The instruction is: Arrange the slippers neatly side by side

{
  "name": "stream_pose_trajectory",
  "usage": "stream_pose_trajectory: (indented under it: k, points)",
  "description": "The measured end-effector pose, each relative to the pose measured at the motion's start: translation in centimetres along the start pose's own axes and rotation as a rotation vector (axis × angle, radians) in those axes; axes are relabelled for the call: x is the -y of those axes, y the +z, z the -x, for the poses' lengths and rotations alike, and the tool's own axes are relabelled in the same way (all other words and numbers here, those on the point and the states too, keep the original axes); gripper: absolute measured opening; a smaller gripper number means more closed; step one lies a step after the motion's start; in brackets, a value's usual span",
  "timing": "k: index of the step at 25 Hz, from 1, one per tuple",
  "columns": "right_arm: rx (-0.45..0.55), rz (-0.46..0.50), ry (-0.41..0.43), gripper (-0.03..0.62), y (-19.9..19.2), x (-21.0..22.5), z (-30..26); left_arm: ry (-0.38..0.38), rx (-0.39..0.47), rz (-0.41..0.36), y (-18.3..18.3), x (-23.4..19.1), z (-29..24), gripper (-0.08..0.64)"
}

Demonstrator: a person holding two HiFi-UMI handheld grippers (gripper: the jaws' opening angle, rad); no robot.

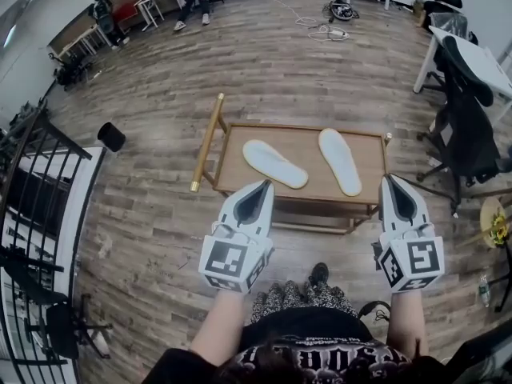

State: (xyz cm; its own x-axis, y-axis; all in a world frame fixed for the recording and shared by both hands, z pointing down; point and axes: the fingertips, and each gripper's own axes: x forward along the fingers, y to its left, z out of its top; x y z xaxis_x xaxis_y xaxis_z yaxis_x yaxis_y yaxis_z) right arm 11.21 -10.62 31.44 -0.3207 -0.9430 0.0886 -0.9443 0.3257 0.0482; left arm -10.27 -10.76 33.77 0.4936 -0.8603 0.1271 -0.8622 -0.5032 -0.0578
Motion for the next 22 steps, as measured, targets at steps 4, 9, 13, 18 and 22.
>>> stream_pose_trajectory:
  k: [4, 9, 13, 18, 22]
  points:
    - [0.005, -0.006, 0.013, 0.005, 0.3, 1.8, -3.1, 0.016, -0.004, -0.004, 0.6, -1.1, -3.0, -0.009]
    - [0.003, -0.018, 0.028, 0.005, 0.3, 4.4, -6.3, 0.036, 0.003, -0.012, 1.8, -1.8, -6.5, -0.009]
    - [0.002, -0.017, 0.045, 0.005, 0.2, 5.7, -8.4, 0.057, 0.0, -0.005, 1.8, -2.3, -8.4, -0.009]
    - [0.003, -0.02, 0.061, 0.005, 0.0, 7.2, -10.1, 0.076, -0.019, -0.01, 1.6, -2.6, -10.3, -0.009]
    - [0.008, -0.023, 0.069, 0.005, 0.2, 8.0, -11.5, 0.08, -0.012, -0.029, 2.5, -3.0, -11.6, -0.009]
